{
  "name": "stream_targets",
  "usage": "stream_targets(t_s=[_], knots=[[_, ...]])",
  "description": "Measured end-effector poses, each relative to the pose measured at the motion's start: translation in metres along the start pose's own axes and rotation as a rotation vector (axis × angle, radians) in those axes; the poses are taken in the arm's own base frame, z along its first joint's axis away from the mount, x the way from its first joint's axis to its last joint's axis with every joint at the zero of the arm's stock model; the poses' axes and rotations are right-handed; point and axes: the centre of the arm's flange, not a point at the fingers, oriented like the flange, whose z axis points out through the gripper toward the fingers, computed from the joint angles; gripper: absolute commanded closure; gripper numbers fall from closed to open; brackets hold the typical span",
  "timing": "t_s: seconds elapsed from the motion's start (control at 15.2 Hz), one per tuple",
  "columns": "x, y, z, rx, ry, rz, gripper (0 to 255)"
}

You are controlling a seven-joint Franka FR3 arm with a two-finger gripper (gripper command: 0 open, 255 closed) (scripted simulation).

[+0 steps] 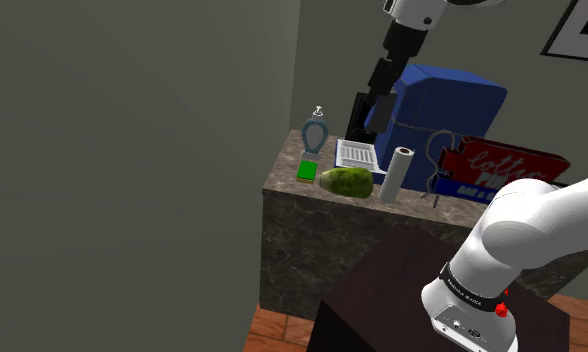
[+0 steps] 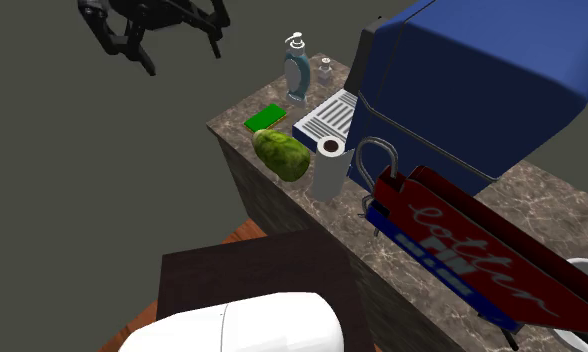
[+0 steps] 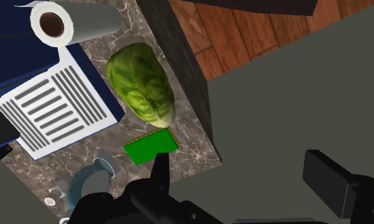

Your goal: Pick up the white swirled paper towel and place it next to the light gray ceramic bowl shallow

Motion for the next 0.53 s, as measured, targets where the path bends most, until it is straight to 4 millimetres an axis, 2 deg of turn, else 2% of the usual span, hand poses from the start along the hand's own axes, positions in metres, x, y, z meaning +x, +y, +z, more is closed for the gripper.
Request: stream_targets(t_s=[0.13,0.53], knots=[[-0.001,0.005,0.004,0.0,-0.002,-0.001,0],[-0.02,0.056,0.05,0.004,-0.031,-0.012,0]])
